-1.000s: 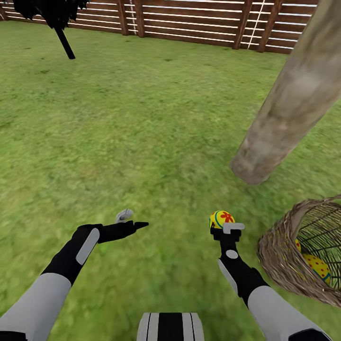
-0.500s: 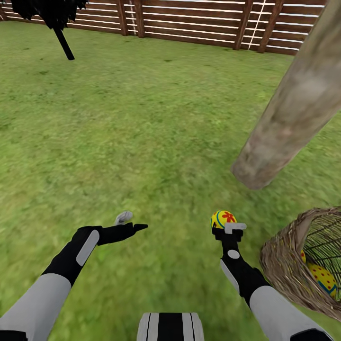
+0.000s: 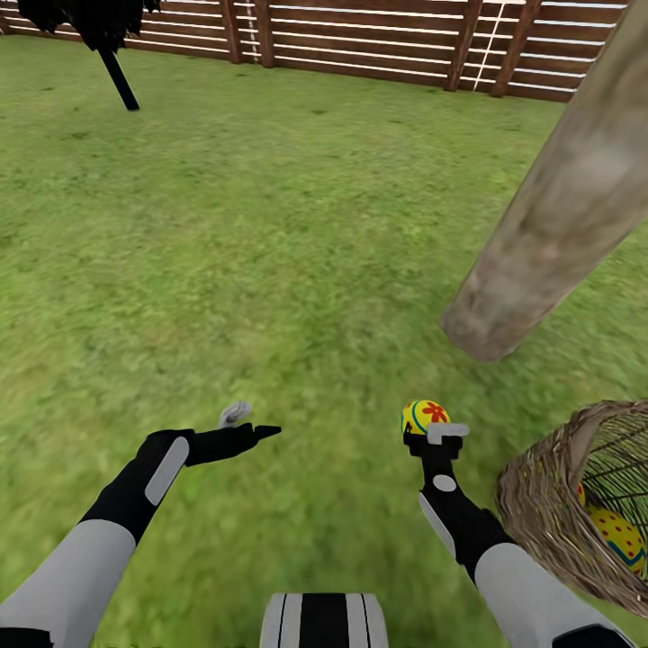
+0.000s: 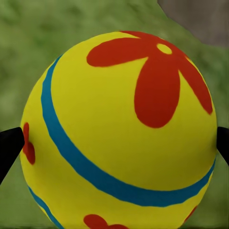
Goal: Take the three Easter eggs out of the wicker basket on the lawn in the garden, then place them on the lawn next to a single tree (choose any tree) so that all three eggs are next to the same tree and none are left in the basket.
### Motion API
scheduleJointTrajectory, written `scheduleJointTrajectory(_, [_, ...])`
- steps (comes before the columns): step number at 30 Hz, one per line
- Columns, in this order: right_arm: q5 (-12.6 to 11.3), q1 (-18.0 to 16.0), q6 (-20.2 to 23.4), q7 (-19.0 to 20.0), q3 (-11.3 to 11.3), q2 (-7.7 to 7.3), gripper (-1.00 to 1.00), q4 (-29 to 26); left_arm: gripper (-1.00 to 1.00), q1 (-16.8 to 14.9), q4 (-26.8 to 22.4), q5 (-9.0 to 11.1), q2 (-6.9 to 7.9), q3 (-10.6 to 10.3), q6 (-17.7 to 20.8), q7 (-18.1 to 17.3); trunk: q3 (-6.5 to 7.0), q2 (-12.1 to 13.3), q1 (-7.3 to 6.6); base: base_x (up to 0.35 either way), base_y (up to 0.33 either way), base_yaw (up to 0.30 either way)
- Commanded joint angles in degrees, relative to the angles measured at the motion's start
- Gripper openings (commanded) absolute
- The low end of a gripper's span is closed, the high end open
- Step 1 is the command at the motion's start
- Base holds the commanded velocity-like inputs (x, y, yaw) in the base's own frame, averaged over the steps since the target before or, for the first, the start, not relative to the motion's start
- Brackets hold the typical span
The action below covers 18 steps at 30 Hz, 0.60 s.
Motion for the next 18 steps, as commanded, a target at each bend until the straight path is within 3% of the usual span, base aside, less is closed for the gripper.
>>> scheduleJointTrajectory(1, [-0.5,0.0,-0.3,-0.4,0.4,-0.04,-1.0,0.1,1.0,0.0,0.0,0.2,0.05,-0.1,0.2,0.0,-0.26,0.0,0.01,0.0,0.0,0.0])
scheduleJointTrajectory(6, [-0.5,0.0,-0.3,-0.4,0.4,-0.04,-1.0,0.0,1.0,0.0,0.0,0.2,0.05,-0.1,0.2,0.0,-1.37,-0.1,0.14,0.0,0.0,0.0])
scheduleJointTrajectory(14, [-0.5,0.0,-0.3,-0.4,0.4,-0.04,-1.0,0.0,1.0,0.0,0.1,0.1,0.05,-0.1,0.1,-0.1,-1.37,-0.1,0.14,0.002,0.0,0.0])
scheduleJointTrajectory(18, [-0.5,0.0,-0.3,-0.4,0.4,-0.04,-1.0,0.0,1.0,0.0,0.1,0.1,0.05,-0.1,0.1,-0.2,-1.37,-0.1,0.14,0.186,0.0,0.0])
